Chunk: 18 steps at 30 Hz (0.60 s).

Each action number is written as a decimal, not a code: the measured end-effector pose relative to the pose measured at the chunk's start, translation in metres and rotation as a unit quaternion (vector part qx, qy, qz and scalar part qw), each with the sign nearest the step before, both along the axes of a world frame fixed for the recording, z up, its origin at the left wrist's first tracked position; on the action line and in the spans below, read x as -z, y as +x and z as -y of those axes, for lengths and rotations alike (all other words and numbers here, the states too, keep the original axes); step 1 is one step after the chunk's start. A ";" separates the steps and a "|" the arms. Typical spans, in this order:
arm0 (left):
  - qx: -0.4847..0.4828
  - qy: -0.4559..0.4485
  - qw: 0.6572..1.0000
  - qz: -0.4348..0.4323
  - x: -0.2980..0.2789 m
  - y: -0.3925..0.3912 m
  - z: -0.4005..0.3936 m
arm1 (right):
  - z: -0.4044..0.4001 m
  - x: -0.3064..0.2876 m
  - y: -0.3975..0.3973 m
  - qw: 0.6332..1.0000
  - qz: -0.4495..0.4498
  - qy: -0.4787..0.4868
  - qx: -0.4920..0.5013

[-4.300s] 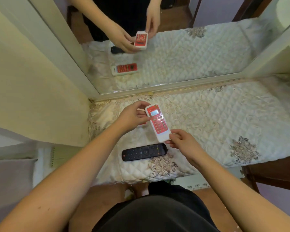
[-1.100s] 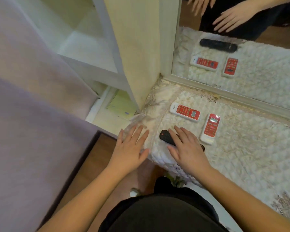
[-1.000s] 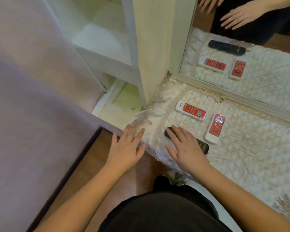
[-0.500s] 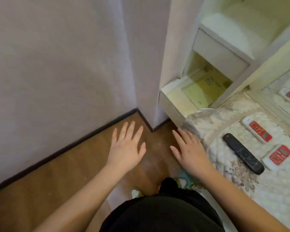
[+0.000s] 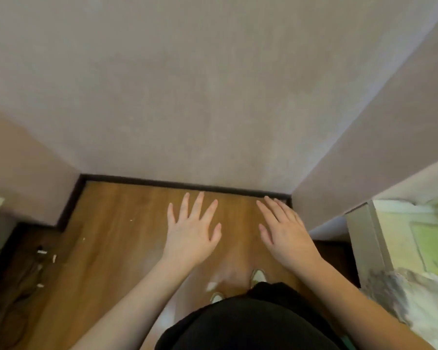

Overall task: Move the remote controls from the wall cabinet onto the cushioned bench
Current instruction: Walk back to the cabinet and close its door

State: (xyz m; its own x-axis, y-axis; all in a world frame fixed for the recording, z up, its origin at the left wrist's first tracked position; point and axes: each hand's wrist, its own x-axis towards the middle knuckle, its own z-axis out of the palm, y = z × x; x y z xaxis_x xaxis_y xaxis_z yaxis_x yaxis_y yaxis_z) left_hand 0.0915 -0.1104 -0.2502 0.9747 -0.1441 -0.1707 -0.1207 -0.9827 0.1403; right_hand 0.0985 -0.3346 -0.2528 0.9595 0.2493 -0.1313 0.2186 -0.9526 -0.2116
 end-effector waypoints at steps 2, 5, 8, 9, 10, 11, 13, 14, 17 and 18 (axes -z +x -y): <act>-0.044 0.004 0.999 0.014 -0.002 -0.003 -0.013 | -0.011 -0.001 0.014 0.999 0.008 -0.002 -0.049; -0.104 0.015 0.994 0.004 -0.001 -0.005 -0.030 | -0.029 0.003 0.041 0.993 0.003 0.003 -0.117; -0.168 0.036 0.985 -0.011 0.001 -0.006 -0.038 | -0.048 0.009 0.067 0.982 -0.010 0.008 -0.189; -0.195 0.045 0.980 -0.016 0.002 -0.007 -0.038 | -0.054 0.010 0.075 0.977 -0.020 0.011 -0.214; -0.223 0.051 0.973 -0.021 0.002 -0.007 -0.036 | -0.058 0.011 0.082 0.970 -0.030 0.016 -0.240; -0.247 0.056 0.967 -0.030 0.002 -0.007 -0.034 | -0.061 0.010 0.089 0.963 -0.038 0.023 -0.265; -0.289 0.055 0.954 -0.052 0.003 -0.008 -0.028 | -0.065 0.008 0.104 0.948 -0.043 0.037 -0.313; -0.310 0.052 0.947 -0.062 0.003 -0.009 -0.024 | -0.067 0.007 0.111 0.942 -0.044 0.047 -0.330; -0.361 0.054 0.927 -0.079 0.003 -0.011 -0.016 | -0.077 0.005 0.128 0.925 -0.040 0.068 -0.372; -0.371 0.058 0.924 -0.075 0.003 -0.013 -0.015 | -0.082 0.005 0.131 0.920 -0.037 0.068 -0.385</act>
State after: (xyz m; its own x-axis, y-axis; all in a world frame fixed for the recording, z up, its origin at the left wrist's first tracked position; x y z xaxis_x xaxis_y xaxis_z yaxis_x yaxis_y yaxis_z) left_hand 0.0788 -0.0954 -0.2532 0.7623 0.5818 -0.2835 0.6041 -0.7968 -0.0107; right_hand 0.2291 -0.2530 -0.2577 0.4807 0.8703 -0.1072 0.7977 -0.4848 -0.3588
